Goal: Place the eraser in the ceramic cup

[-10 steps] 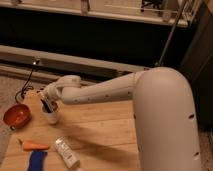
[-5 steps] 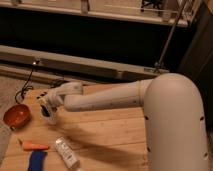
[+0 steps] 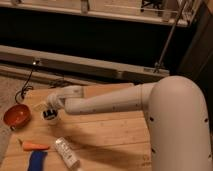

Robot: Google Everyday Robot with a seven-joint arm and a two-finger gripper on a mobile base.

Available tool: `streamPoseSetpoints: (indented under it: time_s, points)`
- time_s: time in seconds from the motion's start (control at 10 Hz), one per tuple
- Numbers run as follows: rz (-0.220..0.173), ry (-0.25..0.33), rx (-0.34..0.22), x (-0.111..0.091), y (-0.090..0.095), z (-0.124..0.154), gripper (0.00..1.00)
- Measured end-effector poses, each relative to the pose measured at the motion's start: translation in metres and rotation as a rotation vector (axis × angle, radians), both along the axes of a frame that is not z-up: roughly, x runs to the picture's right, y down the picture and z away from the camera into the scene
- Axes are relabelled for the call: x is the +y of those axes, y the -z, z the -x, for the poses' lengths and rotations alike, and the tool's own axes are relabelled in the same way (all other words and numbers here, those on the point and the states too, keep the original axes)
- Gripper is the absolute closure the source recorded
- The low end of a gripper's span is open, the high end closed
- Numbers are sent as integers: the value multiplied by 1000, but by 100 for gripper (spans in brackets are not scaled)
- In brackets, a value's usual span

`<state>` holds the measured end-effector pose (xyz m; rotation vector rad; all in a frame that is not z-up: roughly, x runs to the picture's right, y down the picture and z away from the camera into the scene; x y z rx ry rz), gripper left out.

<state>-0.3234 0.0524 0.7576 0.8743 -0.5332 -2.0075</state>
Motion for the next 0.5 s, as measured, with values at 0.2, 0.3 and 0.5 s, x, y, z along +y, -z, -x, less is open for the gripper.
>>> streamPoseSetpoints:
  time_s: [0.2,0.3,0.5]
  points:
    - [22,3,24,3,0,-2,20]
    - [27,3,27,4,0,-2,20]
    - [26,4,28,4,0,-2,20]
